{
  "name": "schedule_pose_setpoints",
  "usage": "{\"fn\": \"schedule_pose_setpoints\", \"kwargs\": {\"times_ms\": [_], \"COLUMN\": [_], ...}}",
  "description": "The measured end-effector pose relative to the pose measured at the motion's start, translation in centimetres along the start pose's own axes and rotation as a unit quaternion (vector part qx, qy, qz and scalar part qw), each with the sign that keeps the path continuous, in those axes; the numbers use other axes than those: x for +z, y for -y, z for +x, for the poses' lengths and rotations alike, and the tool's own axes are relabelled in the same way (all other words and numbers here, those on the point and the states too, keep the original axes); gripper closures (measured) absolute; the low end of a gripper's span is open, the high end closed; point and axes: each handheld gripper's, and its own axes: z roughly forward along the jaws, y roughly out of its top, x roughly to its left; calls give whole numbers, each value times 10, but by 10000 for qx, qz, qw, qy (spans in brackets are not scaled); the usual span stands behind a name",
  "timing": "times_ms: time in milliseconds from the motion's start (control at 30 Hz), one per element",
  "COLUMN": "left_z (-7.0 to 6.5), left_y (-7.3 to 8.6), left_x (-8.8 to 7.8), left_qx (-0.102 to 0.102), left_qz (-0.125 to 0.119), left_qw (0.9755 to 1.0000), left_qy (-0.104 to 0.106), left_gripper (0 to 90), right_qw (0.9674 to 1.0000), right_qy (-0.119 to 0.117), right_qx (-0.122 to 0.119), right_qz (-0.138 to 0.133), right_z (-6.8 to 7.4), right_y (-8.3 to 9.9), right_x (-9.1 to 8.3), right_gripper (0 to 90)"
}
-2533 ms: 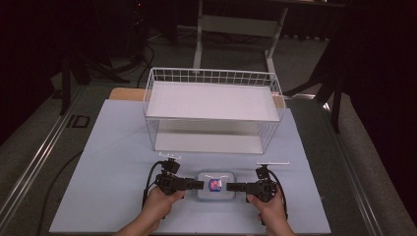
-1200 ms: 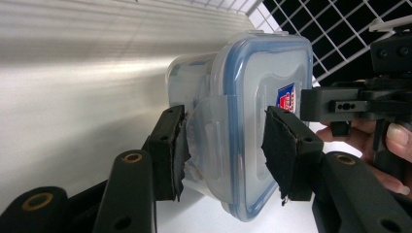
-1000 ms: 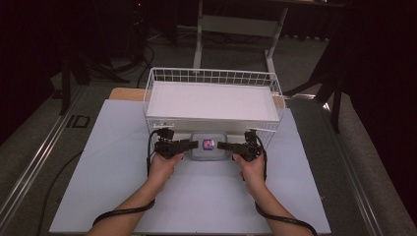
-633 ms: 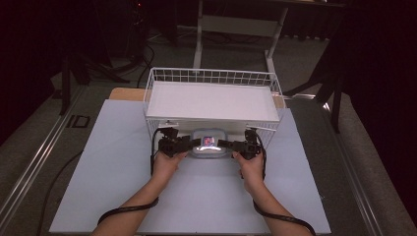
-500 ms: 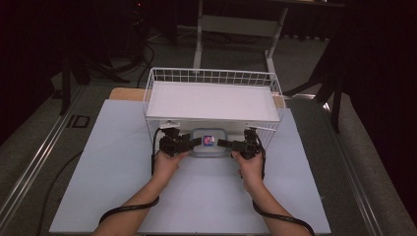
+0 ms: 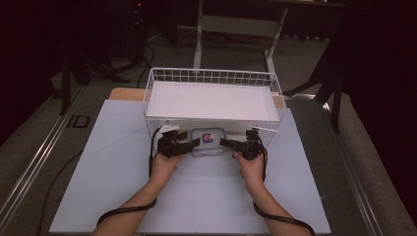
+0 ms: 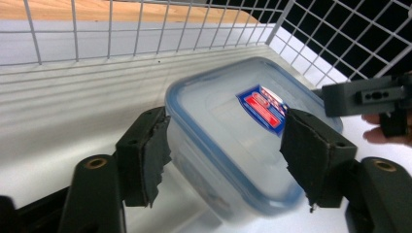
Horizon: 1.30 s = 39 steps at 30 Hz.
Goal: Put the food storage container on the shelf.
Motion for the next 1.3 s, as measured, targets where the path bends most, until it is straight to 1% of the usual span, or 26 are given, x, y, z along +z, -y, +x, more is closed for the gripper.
{"fn": "schedule_pose_setpoints", "kwargs": {"times_ms": [33,67,133,167,200,233,267,300,333,367,400,433,467,633,667,700,767,867,900,967,1000,1033,1067,1167,1233,1300], "left_z": [-2,-4,-7,-7,-8,-9,-13,-13,-15,-19,-19,-24,-26,-31,-31,-31,-32,-36,-36,-39,-39,-40,-41,-42,-41,-41], "left_y": [2,3,5,5,6,8,12,12,13,16,16,19,20,27,27,30,34,39,39,46,46,50,55,61,67,68], "left_x": [-6,-10,-15,-15,-18,-20,-24,-24,-27,-34,-34,-42,-46,-70,-70,-80,-89,-101,-101,-109,-109,-111,-113,-112,-111,-110], "left_qx": [142,151,293,293,316,312,336,336,325,425,425,610,680,683,683,642,607,669,669,647,647,618,666,785,760,747], "left_qz": [-62,-121,-189,-189,-192,-199,-106,-106,-83,-70,-70,11,29,-4,-4,-51,-14,-21,-21,-25,-25,-28,-12,8,-2,-14], "left_qw": [9999,9998,9994,9994,9993,9993,9993,9993,9993,9988,9988,9979,9974,9969,9969,9970,9973,9968,9968,9968,9968,9970,9968,9961,9963,9963], "left_qy": [-11,-18,-59,-59,7,87,128,128,172,232,232,230,253,392,392,421,418,437,437,464,464,471,445,394,405,416], "left_gripper": [269,255,184,159,159,120,64,14,14,15,15,15,15,15,15,15,15,15,15,15,15,15,15,14,15,15], "right_qw": [9999,9999,9997,9997,9996,9992,9988,9988,9984,9972,9972,9953,9945,9919,9919,9913,9905,9885,9873,9864,9864,9860,9859,9852,9855,9847], "right_qy": [-110,-92,-68,-68,-38,-9,5,5,11,56,56,143,182,151,151,95,103,156,184,166,166,167,185,211,232,287], "right_qx": [-58,-102,-246,-246,-266,-384,-485,-485,-548,-729,-729,-949,-1028,-1254,-1254,-1306,-1349,-1479,-1554,-1612,-1612,-1632,-1627,-1655,-1615,-1653], "right_qz": [8,20,41,41,82,96,90,90,114,139,139,129,118,112,112,159,246,284,259,287,287,300,342,399,472,479], "right_z": [1,2,6,6,9,13,14,14,16,22,22,27,29,39,39,42,44,47,48,50,50,50,51,51,51,51], "right_y": [2,3,6,6,7,10,11,11,12,15,15,19,20,31,31,36,40,44,45,46,46,46,47,48,50,50], "right_x": [-2,-3,-6,-6,-8,-11,-12,-12,-13,-18,-18,-22,-24,-29,-29,-28,-26,-23,-22,-18,-18,-16,-12,-6,3,9], "right_gripper": [409,408,405,405,401,390,389,389,386,381,381,381,381,415,415,442,555,645,679,800,800,844,895,897,898,898]}}
